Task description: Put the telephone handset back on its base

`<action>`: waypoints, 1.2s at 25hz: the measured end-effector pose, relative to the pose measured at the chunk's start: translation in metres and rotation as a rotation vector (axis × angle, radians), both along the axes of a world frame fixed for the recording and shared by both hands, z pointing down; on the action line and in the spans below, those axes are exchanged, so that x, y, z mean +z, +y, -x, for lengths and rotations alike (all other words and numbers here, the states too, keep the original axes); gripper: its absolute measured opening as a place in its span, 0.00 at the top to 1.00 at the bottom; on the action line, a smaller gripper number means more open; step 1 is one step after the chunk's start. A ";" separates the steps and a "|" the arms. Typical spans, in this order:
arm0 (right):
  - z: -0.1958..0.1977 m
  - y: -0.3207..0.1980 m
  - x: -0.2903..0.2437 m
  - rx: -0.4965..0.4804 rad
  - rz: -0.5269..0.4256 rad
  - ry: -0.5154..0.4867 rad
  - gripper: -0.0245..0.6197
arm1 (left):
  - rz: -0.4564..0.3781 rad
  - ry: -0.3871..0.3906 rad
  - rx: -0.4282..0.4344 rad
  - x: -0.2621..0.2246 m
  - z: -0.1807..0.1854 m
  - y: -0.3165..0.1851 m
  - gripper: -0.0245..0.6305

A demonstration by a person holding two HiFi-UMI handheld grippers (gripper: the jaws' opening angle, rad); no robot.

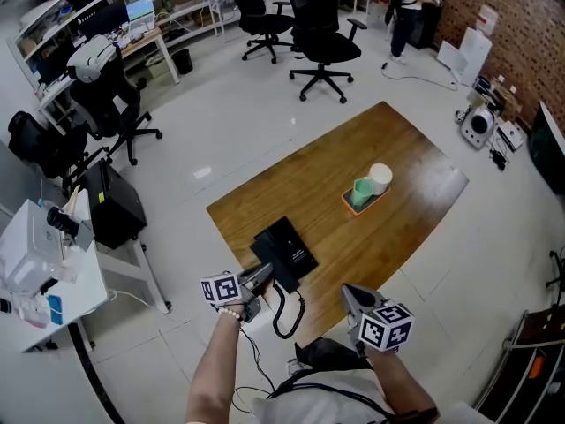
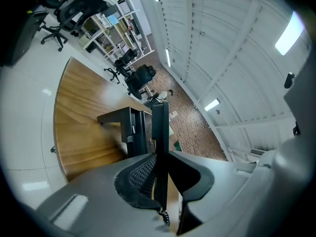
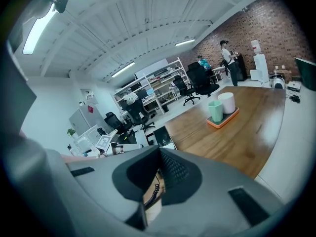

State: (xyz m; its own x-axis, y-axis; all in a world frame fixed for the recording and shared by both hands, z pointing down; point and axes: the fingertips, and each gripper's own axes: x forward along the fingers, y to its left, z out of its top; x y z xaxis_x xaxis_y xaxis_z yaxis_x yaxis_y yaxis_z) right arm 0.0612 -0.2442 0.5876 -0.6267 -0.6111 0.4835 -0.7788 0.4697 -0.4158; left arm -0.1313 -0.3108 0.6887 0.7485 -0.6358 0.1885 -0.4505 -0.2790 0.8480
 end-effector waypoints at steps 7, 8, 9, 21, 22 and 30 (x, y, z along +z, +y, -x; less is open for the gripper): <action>0.001 -0.024 0.005 -0.012 0.012 0.003 0.95 | 0.021 0.022 0.012 0.015 -0.004 -0.017 0.86; 0.001 -0.027 0.007 -0.010 0.016 0.004 0.95 | 0.024 0.029 0.014 0.016 -0.004 -0.018 0.86; 0.000 -0.029 0.009 -0.008 0.020 0.005 0.95 | 0.026 0.035 0.016 0.018 -0.003 -0.020 0.86; -0.002 -0.050 0.022 -0.012 0.047 0.011 0.95 | 0.068 0.075 0.055 0.035 -0.006 -0.025 0.86; -0.001 -0.051 0.023 -0.014 0.048 0.012 0.95 | 0.073 0.073 0.052 0.038 -0.005 -0.026 0.86; 0.000 -0.052 0.024 -0.021 0.055 0.013 0.95 | 0.106 0.025 0.052 0.045 -0.001 -0.028 0.84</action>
State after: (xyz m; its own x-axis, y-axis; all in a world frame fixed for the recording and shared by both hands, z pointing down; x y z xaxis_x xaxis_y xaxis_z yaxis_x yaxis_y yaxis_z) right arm 0.0610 -0.2965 0.6117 -0.6325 -0.5701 0.5243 -0.7745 0.4625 -0.4315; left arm -0.1304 -0.3387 0.7334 0.7854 -0.5731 0.2337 -0.4161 -0.2094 0.8849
